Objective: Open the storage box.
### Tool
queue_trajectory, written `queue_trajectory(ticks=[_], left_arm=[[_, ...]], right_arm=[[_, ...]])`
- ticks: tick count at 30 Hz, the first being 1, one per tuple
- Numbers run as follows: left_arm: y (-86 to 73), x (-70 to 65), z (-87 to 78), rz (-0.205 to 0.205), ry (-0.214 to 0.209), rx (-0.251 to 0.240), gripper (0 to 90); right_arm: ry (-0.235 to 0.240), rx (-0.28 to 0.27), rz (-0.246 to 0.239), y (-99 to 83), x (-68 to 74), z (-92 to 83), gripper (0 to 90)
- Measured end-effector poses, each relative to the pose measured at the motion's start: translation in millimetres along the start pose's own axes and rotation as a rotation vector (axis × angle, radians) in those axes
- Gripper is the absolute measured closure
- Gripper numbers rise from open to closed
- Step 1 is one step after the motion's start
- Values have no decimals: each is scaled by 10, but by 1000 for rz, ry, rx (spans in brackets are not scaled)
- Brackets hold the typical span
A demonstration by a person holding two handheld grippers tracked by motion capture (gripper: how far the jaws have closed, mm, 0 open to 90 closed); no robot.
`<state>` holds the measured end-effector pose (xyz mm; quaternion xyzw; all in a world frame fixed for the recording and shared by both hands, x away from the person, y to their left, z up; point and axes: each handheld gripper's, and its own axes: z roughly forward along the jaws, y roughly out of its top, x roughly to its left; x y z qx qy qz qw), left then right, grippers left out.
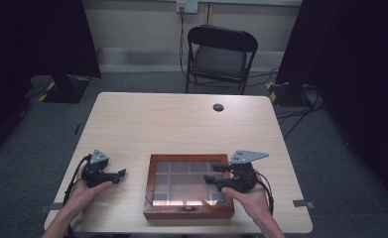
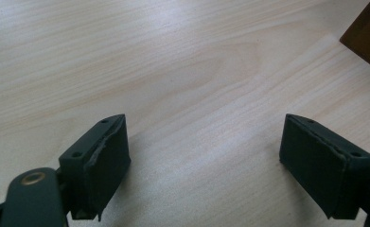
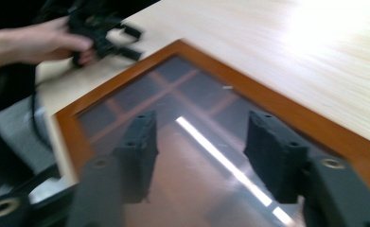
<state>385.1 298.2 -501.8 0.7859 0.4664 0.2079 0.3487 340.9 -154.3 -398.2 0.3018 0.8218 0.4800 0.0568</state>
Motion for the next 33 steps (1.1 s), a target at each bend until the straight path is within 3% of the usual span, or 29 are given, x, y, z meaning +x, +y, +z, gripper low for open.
queue_trajectory(ticks=[1, 2, 3, 4, 5, 15, 24, 33], left_arm=[[0, 0, 0, 0, 0, 0, 160], [0, 0, 1, -1, 0, -1, 160], [0, 0, 1, 0, -1, 0, 160], [0, -2, 1, -3, 0, -2, 160], [0, -2, 2, -3, -1, -1, 160], [0, 2, -1, 2, -2, 1, 160], [0, 1, 1, 0, -3, -1, 160], [0, 5, -2, 4, -5, 2, 160]], right_arm=[[40, 21, -21, -9, 82, 69, 508], [40, 21, -21, -9, 82, 69, 508], [84, 38, -43, -39, 158, 131, 536], [84, 38, -43, -39, 158, 131, 536], [127, 78, -60, -72, 224, 199, 560], [274, 127, -75, -275, 338, 330, 753], [314, 164, -88, -338, 364, 413, 768], [303, 165, -96, -355, 366, 455, 806]])
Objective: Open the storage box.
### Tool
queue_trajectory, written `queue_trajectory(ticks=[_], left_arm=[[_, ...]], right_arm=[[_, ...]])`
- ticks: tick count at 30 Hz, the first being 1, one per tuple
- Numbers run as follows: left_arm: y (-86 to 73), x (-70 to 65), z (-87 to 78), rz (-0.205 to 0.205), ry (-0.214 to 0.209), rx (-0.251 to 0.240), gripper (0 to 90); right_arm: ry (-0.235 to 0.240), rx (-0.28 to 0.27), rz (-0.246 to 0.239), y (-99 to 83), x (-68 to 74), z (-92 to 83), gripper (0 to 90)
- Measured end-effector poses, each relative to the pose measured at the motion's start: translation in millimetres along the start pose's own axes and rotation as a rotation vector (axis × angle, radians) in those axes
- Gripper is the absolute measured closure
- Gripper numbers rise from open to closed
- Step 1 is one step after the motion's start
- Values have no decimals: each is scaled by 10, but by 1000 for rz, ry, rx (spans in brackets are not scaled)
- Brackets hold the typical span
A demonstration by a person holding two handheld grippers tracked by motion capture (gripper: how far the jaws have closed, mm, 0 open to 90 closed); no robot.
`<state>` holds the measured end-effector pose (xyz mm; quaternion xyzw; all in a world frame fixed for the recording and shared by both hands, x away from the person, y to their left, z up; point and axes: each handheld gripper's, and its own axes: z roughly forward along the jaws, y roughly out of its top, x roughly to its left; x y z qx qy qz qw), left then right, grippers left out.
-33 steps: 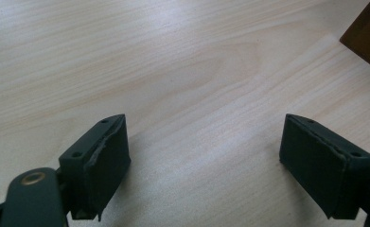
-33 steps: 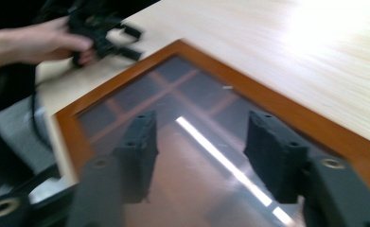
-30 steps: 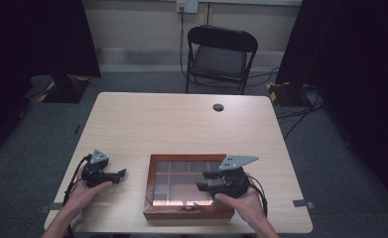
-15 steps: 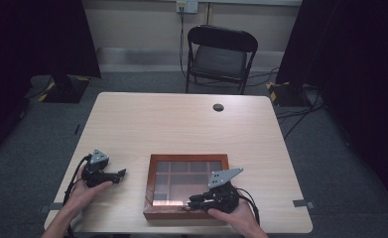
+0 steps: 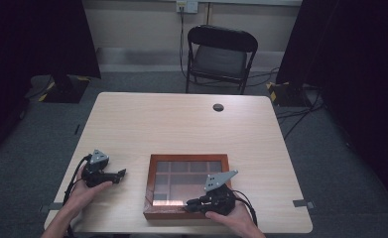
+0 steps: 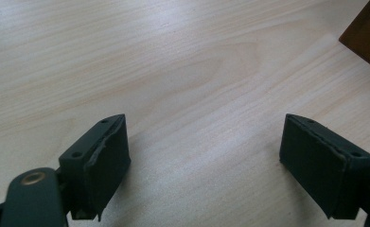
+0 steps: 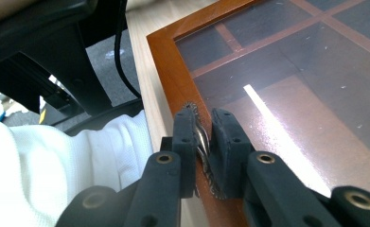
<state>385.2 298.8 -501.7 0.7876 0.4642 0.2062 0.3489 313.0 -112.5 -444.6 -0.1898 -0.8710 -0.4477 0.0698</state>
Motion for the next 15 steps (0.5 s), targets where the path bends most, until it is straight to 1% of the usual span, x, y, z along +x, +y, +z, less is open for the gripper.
queue_trajectory(ticks=[6, 7, 11, 13, 14, 15], left_arm=[[0, -3, 2, -3, 2, -2, 160], [0, -3, 2, -3, 1, -2, 160], [0, -3, 2, -1, -3, -3, 161], [-3, -9, -2, 10, -19, -1, 161], [-6, -11, -5, 26, -27, -1, 161], [-6, -11, -5, 26, -27, -1, 161]], right_arm=[[-8, -3, 14, 6, 8, 17, 809], [-16, -6, 10, 17, 12, 31, 811], [-19, 2, 3, 39, 20, 47, 814], [-7, -3, 7, 35, 4, 49, 816], [-4, -3, 9, 37, 0, 50, 816], [-1, -4, 9, 38, -2, 51, 816]])
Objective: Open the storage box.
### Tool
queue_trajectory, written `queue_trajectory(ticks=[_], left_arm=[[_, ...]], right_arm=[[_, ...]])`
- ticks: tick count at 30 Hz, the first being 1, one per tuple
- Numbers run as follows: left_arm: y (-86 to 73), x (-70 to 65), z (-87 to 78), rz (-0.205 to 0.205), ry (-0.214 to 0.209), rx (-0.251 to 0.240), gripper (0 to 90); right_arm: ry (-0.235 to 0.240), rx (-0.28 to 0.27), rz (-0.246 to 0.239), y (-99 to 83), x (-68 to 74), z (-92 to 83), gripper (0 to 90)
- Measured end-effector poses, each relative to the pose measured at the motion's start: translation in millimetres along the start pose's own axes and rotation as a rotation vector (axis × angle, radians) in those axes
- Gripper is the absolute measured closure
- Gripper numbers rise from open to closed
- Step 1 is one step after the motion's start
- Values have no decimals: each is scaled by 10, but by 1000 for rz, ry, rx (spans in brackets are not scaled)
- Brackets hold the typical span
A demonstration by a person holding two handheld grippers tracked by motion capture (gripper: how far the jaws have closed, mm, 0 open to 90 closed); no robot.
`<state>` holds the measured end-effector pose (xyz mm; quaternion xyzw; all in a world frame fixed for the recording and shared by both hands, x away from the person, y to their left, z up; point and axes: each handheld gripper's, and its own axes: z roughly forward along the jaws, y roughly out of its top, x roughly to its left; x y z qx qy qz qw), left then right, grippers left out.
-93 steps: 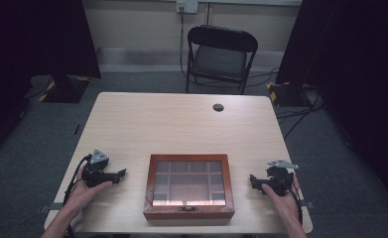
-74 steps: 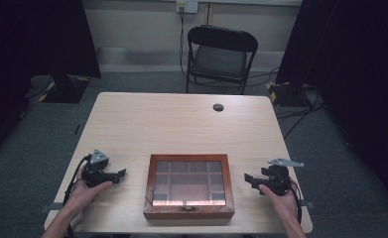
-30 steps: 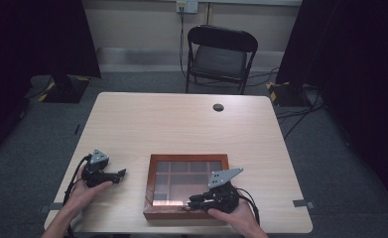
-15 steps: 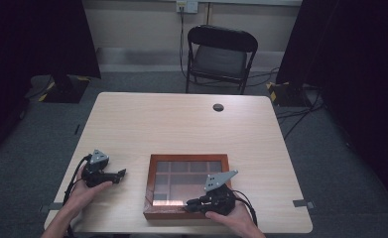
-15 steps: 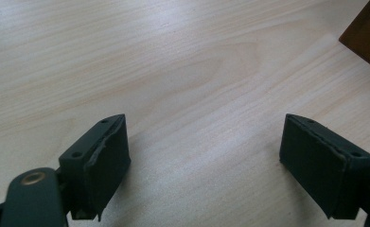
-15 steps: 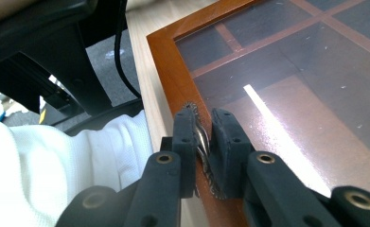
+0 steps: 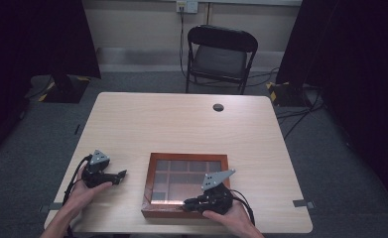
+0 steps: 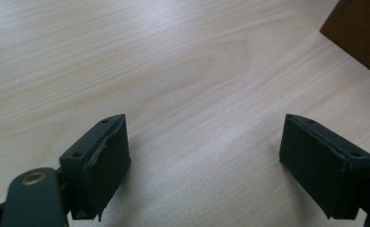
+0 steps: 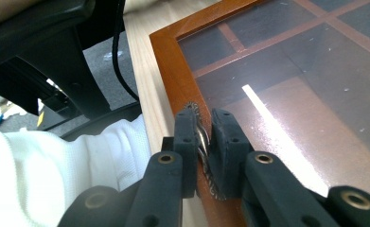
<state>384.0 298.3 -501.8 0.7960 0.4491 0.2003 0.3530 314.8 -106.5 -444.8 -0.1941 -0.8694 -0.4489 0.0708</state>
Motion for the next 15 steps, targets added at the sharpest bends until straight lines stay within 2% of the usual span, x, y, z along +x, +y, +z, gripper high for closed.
queue_trajectory(ticks=[6, 13, 15], left_arm=[[3, 1, -12, 6, -4, 12, 163], [11, -15, -27, -24, -26, 9, 179], [13, -15, -34, -21, -29, 10, 182]], right_arm=[[-7, 8, 2, 11, 9, -2, 816], [-4, 6, 2, 46, 16, -29, 818], [-5, 2, -1, 55, 18, -39, 818]])
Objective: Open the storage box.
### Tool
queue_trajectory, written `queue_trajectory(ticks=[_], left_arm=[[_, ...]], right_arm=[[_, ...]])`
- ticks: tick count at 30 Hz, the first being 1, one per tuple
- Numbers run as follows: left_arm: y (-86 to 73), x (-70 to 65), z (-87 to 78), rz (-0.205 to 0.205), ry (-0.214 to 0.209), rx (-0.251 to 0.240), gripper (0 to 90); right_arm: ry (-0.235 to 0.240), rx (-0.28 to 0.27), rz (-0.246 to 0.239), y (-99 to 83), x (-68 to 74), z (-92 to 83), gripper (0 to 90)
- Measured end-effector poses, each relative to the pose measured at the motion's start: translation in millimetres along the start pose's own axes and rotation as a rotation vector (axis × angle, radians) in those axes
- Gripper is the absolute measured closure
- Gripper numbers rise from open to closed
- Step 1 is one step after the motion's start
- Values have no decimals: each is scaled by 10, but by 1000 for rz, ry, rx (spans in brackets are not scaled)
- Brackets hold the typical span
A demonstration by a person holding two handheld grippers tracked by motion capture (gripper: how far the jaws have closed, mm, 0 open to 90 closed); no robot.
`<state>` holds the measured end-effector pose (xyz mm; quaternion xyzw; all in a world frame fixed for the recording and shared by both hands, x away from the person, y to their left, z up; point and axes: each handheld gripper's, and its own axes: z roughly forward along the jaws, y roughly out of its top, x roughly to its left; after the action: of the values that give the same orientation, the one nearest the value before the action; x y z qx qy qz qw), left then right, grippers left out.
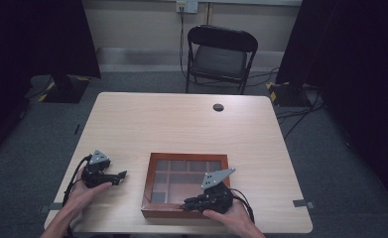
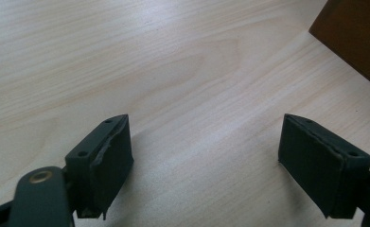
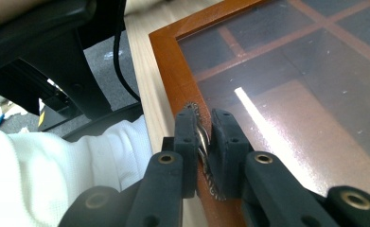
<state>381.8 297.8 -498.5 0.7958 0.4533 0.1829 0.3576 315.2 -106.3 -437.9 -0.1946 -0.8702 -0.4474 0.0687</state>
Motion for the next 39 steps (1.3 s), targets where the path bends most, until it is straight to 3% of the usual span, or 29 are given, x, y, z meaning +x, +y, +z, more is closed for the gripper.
queue_trajectory(ticks=[5, 9, 18, 22, 32, 39], left_arm=[[22, -7, -50, -20, -30, -48, 181], [43, -38, -97, -36, -90, -94, 169], [100, -157, -156, -4, -139, -139, 173], [125, -186, -169, 0, -147, -150, 174], [189, -366, -195, 52, -229, -166, 173], [209, -430, -216, 41, -264, -173, 173]], right_arm=[[4, -3, 3, 23, 2, -20, 818], [7, -11, 5, 46, 3, -37, 819], [15, -10, 13, 100, 5, -54, 822], [17, -11, 4, 133, 6, -56, 824], [20, -10, -1, 238, 14, -125, 826], [9, 2, 0, 291, 25, -151, 825]])
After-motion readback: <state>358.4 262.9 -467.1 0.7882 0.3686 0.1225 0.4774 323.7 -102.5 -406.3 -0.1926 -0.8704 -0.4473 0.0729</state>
